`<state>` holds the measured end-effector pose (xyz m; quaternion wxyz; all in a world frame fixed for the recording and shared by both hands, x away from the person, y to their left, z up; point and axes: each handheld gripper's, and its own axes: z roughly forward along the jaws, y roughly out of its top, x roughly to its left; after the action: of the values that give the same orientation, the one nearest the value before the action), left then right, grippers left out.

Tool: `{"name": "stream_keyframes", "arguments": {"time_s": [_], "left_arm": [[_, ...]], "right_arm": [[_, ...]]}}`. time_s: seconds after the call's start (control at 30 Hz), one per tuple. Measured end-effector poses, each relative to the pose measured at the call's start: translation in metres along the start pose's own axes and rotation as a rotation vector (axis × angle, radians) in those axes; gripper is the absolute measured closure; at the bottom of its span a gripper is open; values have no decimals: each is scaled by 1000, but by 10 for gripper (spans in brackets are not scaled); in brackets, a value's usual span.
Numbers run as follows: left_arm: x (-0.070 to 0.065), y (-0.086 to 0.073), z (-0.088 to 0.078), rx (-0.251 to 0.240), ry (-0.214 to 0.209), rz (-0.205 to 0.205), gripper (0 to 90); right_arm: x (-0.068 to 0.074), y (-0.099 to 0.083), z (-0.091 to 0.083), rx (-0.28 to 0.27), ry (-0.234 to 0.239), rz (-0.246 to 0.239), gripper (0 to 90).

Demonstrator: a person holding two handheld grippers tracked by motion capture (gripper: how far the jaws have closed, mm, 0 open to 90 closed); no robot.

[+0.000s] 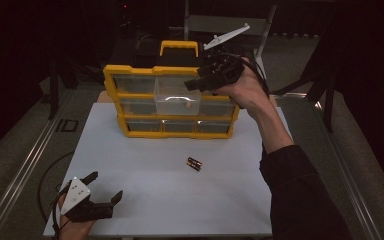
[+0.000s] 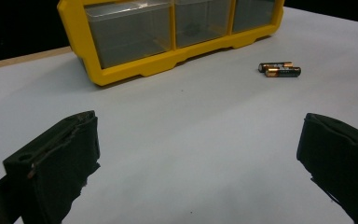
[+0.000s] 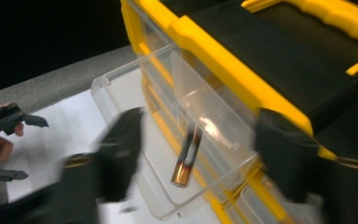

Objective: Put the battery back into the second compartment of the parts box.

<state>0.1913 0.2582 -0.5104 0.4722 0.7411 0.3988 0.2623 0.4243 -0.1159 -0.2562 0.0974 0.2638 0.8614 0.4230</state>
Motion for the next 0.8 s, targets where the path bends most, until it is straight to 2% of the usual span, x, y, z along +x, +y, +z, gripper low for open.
{"name": "stream_keyframes", "arguments": {"time_s": [0.1,0.2,0.53,0.8], "left_arm": [[0,0,0,0,-1,1,1],[0,0,0,1,-1,2,1],[0,0,0,1,3,-1,1],[0,0,0,0,3,0,1]], "right_arm": [[0,-2,-4,7,-12,-11,212],[-2,-5,-8,20,-42,-13,132],[-12,-25,-22,71,-94,-24,118],[-16,-42,-20,135,-127,-38,102]]}}
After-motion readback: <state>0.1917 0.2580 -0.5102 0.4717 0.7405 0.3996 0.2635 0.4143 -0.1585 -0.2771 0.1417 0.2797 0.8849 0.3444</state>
